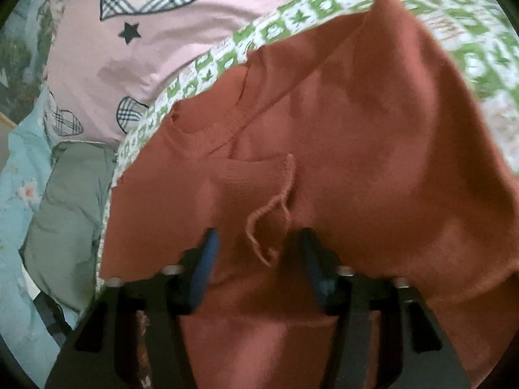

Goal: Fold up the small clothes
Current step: 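Open the left gripper and lift it off the folded sleeve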

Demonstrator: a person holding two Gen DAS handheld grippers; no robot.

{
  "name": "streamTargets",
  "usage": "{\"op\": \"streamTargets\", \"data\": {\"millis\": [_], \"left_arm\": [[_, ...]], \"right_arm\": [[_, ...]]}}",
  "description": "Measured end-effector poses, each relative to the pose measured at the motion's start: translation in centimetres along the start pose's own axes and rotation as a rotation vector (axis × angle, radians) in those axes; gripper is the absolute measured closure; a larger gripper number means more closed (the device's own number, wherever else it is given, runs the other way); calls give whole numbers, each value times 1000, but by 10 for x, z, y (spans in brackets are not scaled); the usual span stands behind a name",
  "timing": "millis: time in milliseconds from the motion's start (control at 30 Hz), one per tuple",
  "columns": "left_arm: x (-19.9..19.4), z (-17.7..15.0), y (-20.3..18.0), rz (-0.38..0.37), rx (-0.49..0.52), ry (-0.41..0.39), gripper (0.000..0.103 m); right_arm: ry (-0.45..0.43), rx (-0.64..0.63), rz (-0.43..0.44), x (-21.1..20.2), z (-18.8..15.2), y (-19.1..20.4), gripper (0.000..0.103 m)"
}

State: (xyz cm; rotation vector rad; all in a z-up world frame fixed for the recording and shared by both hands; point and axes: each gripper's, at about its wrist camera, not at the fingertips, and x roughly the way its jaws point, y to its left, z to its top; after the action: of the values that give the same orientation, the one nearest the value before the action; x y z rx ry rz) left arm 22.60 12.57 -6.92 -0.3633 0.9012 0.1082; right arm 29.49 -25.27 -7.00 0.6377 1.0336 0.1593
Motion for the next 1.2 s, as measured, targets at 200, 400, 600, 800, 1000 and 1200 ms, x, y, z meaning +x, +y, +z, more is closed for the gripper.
{"op": "streamTargets", "data": {"millis": [200, 400, 600, 800, 1000, 1200], "left_arm": [[14, 14, -8, -1, 11, -24, 51], [31, 22, -27, 48, 86, -16, 51], [28, 23, -12, 34, 25, -45, 55], [28, 22, -1, 6, -38, -41, 55], [29, 24, 4, -23, -63, -30, 55], [29, 22, 5, -36, -68, -21, 54]], "right_arm": [[-160, -95, 119, -63, 15, 29, 95], [-265, -22, -19, -108, 26, -29, 95], [-182, 55, -97, -88, 9, -80, 95], [-211, 11, -113, -87, 3, -72, 95], [-222, -89, -173, -93, 7, -52, 95], [-310, 15, -327, -122, 0, -67, 94]]}}
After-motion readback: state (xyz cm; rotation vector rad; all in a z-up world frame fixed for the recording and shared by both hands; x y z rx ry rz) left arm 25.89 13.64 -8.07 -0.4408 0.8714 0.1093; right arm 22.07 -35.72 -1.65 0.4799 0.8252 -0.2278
